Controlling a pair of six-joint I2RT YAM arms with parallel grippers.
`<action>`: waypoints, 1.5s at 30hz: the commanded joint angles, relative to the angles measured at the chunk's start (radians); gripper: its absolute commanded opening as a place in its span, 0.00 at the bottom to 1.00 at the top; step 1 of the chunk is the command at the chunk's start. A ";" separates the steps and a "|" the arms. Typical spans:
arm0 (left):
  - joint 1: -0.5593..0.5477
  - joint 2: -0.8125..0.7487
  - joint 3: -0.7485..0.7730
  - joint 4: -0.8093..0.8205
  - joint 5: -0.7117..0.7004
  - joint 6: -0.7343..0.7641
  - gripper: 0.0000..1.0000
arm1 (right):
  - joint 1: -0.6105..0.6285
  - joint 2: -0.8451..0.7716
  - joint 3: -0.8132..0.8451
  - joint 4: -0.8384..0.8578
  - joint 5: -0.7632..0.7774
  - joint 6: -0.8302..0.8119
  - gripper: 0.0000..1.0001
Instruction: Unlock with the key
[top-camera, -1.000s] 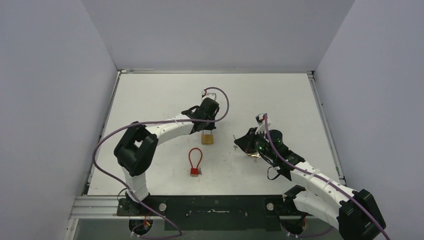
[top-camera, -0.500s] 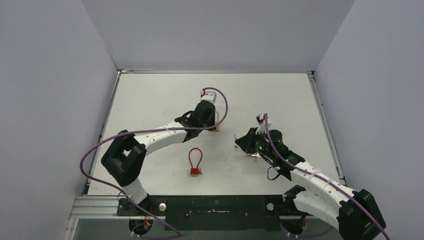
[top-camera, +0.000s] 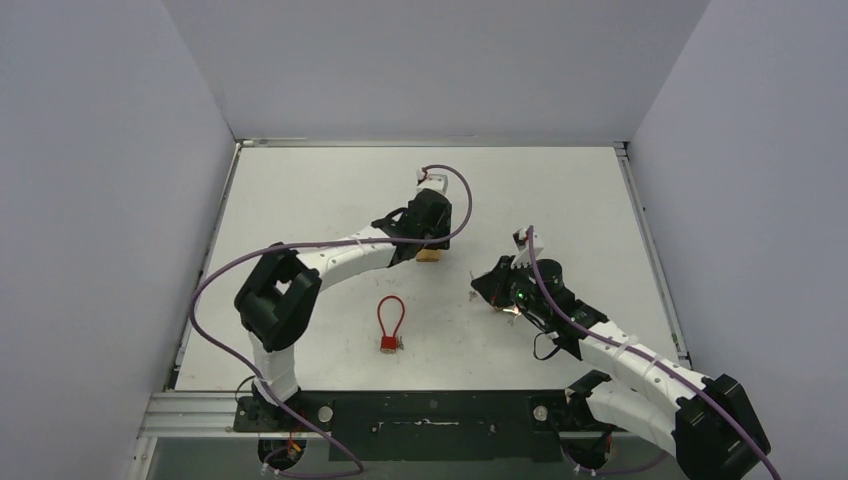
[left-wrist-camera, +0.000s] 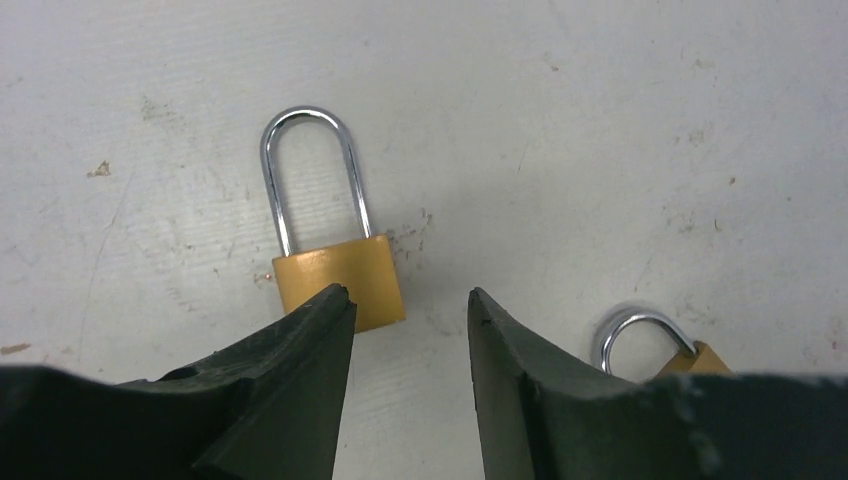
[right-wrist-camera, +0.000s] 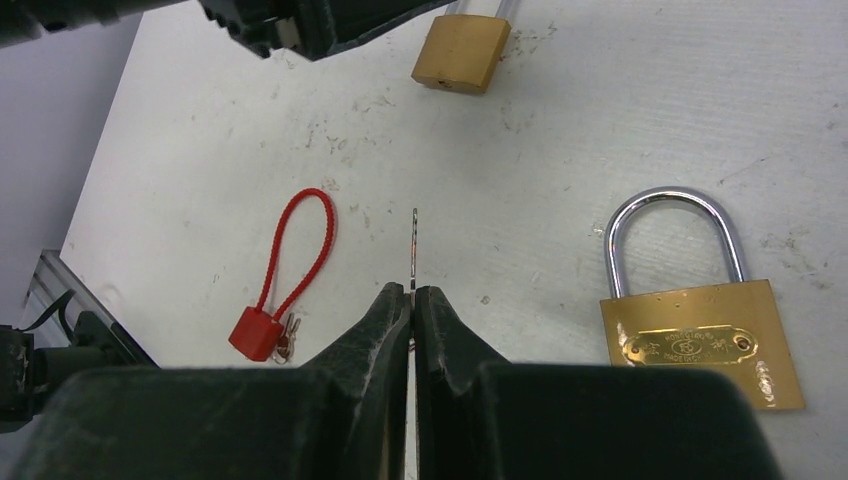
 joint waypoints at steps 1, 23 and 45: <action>-0.002 0.117 0.179 -0.096 -0.037 -0.025 0.43 | -0.011 0.006 0.041 0.014 0.029 0.007 0.00; 0.053 0.466 0.528 -0.482 -0.008 -0.064 0.33 | -0.018 0.000 0.026 0.000 0.025 0.026 0.00; 0.035 0.254 0.310 -0.245 0.087 0.087 0.00 | -0.024 0.023 0.040 -0.025 0.073 0.057 0.00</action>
